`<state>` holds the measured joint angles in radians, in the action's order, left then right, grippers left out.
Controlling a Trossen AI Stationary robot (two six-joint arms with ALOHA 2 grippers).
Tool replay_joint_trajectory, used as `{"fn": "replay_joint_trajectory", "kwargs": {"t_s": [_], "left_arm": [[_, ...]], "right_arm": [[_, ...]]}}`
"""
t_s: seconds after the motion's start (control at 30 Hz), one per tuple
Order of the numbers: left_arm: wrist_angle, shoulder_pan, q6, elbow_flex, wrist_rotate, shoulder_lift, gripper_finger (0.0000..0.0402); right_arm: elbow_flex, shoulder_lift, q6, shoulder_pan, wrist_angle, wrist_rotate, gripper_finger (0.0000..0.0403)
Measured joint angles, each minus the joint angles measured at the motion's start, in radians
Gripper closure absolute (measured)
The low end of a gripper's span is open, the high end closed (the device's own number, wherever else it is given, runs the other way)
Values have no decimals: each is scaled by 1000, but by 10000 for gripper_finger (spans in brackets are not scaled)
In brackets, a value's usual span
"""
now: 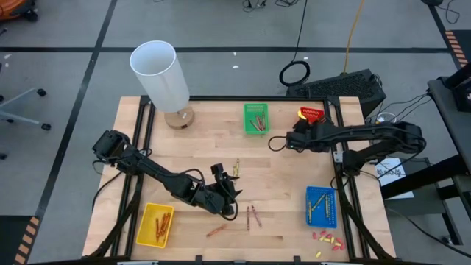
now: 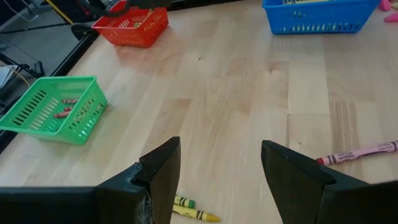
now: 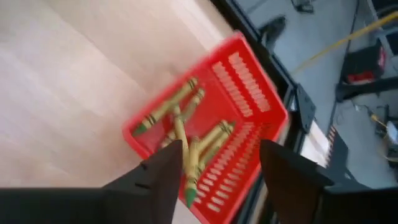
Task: Sort crayons
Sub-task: Put the green crayon into the red bin
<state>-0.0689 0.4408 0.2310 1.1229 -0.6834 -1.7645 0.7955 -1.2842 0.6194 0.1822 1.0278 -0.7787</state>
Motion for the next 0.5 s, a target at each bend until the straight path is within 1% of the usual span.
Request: {"fn": "replay_joint_trajectory", "kwargs": {"t_s": [0.13,0.27,0.37,0.5], "left_arm": [[0,0,0,0,0,0,179],[-1,0,0,0,2,0,179],[-1,0,0,0,22,0,179],[-1,0,0,0,29,0,179]], "right_arm": [[47,26,2,-47,2,40,199],[88,41,37,-74,30,149,208],[87,38,88,-76,82,229,226],[79,16,128,-63,166,260,259]]}}
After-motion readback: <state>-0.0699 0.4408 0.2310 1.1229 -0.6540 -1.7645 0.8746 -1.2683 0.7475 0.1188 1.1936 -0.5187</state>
